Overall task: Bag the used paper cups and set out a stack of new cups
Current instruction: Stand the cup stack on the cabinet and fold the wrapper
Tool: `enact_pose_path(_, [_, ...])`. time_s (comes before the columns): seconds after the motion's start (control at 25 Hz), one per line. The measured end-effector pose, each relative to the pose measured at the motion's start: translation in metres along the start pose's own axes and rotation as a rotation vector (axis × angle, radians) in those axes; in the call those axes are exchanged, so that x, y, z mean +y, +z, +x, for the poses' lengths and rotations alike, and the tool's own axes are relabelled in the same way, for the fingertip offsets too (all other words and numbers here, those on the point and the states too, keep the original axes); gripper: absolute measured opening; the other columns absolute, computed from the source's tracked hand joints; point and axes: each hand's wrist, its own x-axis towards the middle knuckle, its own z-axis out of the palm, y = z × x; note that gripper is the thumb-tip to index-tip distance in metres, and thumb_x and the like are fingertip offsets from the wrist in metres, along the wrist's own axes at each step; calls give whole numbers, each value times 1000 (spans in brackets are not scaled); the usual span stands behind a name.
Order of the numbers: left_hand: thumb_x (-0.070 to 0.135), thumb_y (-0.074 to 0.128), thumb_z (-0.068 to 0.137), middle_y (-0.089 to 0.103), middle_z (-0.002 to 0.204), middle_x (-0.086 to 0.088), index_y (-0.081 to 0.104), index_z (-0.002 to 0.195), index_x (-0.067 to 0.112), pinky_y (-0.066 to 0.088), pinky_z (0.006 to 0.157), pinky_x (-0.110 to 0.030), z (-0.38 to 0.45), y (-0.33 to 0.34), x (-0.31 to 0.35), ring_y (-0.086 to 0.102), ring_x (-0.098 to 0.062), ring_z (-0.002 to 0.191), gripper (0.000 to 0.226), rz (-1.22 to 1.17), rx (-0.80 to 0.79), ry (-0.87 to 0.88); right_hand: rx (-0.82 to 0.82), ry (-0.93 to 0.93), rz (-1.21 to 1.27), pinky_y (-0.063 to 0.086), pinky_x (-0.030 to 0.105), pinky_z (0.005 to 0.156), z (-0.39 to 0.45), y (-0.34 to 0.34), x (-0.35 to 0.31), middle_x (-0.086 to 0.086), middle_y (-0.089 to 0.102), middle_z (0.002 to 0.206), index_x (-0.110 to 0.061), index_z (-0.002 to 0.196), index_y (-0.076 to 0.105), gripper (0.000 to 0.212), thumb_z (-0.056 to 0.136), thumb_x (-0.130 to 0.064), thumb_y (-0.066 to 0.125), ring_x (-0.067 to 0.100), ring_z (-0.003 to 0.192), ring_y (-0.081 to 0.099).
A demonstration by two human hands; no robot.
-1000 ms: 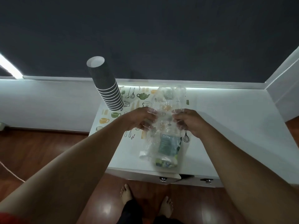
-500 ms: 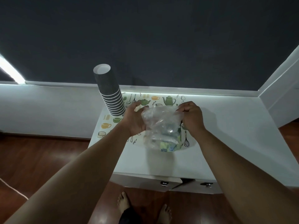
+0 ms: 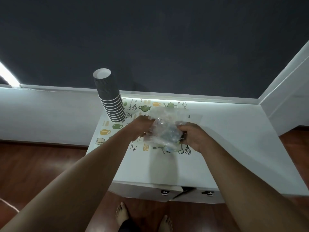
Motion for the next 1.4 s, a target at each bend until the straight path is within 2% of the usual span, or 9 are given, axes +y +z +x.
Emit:
enact_pose_path(0.16, [10, 50, 100, 74, 95, -4, 61, 121, 23, 60, 67, -37, -11, -9, 1, 71, -24, 75, 28, -150, -229, 14, 94, -103, 22, 55, 32, 64, 1, -10, -5, 8, 71, 104, -14, 107, 71, 47, 83, 19, 48, 19, 73, 63])
enact_pose_path(0.4, [-14, 36, 96, 74, 96, -16, 68, 112, 10, 63, 65, -35, -11, -6, -4, 75, -24, 71, 42, -552, -186, 107, 221, -315, -114, 53, 27, 66, -7, -3, -22, 1, 71, 68, -13, 69, 72, 34, 80, 15, 56, 20, 66, 63])
enact_pose_path(0.64, [30, 55, 89, 60, 118, -25, 65, 117, -2, 53, 94, -51, -24, -18, -10, 63, -39, 103, 44, -733, -304, 21, 382, -562, -388, 48, 24, 67, 1, 4, -19, 6, 66, 67, -16, 49, 60, 39, 65, 19, 49, 10, 63, 60])
enact_pose_path(0.72, [46, 71, 81, 66, 119, -24, 66, 118, -1, 55, 94, -49, -23, -17, -12, 65, -37, 107, 60, -534, -205, -34, 371, -603, -501, 49, 25, 72, 4, 11, -10, 1, 62, 61, -16, 50, 60, 39, 62, 19, 46, 0, 60, 57])
enact_pose_path(0.84, [9, 71, 87, 68, 111, -22, 67, 109, 1, 57, 83, -34, -24, -15, -21, 68, -28, 92, 24, -436, -61, 48, 292, -417, -198, 59, 39, 75, 3, 27, -4, 0, 70, 71, -18, 70, 74, 37, 74, 10, 50, 24, 79, 68])
enact_pose_path(0.92, [-8, 67, 83, 67, 109, -17, 66, 112, 3, 54, 90, -33, -23, -28, -34, 66, -27, 94, 31, -469, 13, 84, 80, -180, 184, 59, 41, 71, -9, 44, -3, 5, 72, 91, -16, 103, 74, 21, 87, -17, 61, 33, 91, 66])
enact_pose_path(1.0, [-8, 75, 73, 66, 118, -16, 63, 124, 8, 47, 104, -38, -26, -44, -44, 63, -30, 109, 56, -479, 39, 133, -58, -82, 148, 58, 45, 82, -17, 61, -1, 6, 73, 109, -17, 119, 67, 55, 79, -55, 69, 30, 99, 69])
enact_pose_path(1.2, [1, 83, 68, 74, 107, -17, 66, 112, -7, 58, 88, -37, -64, -102, -84, 70, -32, 97, 48, -584, 8, 169, 7, -114, -100, 57, 40, 88, -26, 136, 27, 8, 75, 99, -9, 109, 69, 29, 81, -9, 77, 25, 89, 72])
enact_pose_path(1.4, [23, 78, 78, 73, 105, -15, 65, 110, 0, 56, 93, -45, -121, -192, -157, 70, -29, 95, 41, -526, -67, 31, 218, -239, -220, 57, 36, 86, -33, 254, 61, 2, 75, 95, -13, 92, 71, 14, 83, -22, 77, 20, 89, 71])
